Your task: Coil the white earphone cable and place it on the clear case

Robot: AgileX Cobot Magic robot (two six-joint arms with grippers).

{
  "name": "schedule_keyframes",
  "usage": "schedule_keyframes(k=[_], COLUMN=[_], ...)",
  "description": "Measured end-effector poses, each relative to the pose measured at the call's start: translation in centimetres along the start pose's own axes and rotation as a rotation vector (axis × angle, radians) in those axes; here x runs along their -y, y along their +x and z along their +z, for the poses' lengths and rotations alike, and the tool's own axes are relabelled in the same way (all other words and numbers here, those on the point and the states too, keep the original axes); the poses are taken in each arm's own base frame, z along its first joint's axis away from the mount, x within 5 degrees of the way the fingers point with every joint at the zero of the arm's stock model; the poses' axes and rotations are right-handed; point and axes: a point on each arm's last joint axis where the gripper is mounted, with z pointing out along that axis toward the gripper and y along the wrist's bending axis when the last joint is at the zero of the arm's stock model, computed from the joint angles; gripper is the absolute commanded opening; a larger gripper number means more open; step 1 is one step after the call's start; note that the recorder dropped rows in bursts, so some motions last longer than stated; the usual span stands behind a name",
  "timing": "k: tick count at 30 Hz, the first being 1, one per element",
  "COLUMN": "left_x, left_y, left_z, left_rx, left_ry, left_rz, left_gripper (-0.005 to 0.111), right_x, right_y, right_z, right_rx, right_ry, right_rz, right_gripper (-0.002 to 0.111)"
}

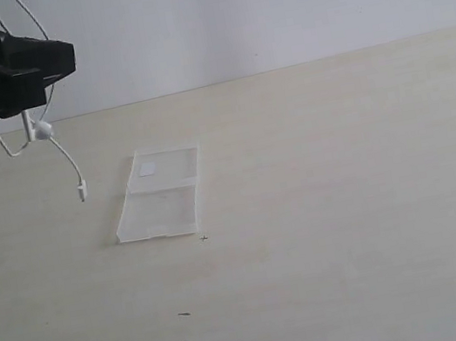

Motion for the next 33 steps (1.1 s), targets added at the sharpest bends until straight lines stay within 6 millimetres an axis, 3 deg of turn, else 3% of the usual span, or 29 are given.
schedule_keyframes(k=[3, 10, 17, 22, 33], left_x=[-0.1, -0.3, -0.2, -0.3, -0.4], left_y=[0.2, 0.7, 0.5, 0.4, 0.3], left_z=[0.4, 1.4, 1.5, 1.5, 1.5], left_rx=[-0.010, -0.029, 0.000, 0.012, 0.016], left_ry=[0.003, 0.007, 0.015, 0.011, -0.007], left_rz=[-0.020, -0.046, -0.041, -0.054, -0.047], left_gripper=[0.056, 0.039, 0.036, 0.001, 0.000], right_x=[0.0, 0.0, -0.1, -0.1, 0.1], right_y=[0.0, 0.1, 0.1, 0.1, 0.1], right_z=[0.0, 0.0, 0.0, 0.0, -0.3], right_rx=[-0.002, -0.011, -0.013, -0.013, -0.014], right_ry=[0.000, -0.003, -0.006, -0.006, 0.030], right_rz=[-0.002, 0.000, -0.008, -0.013, -0.035], right_gripper=[0.000, 0.000, 0.000, 0.000, 0.000])
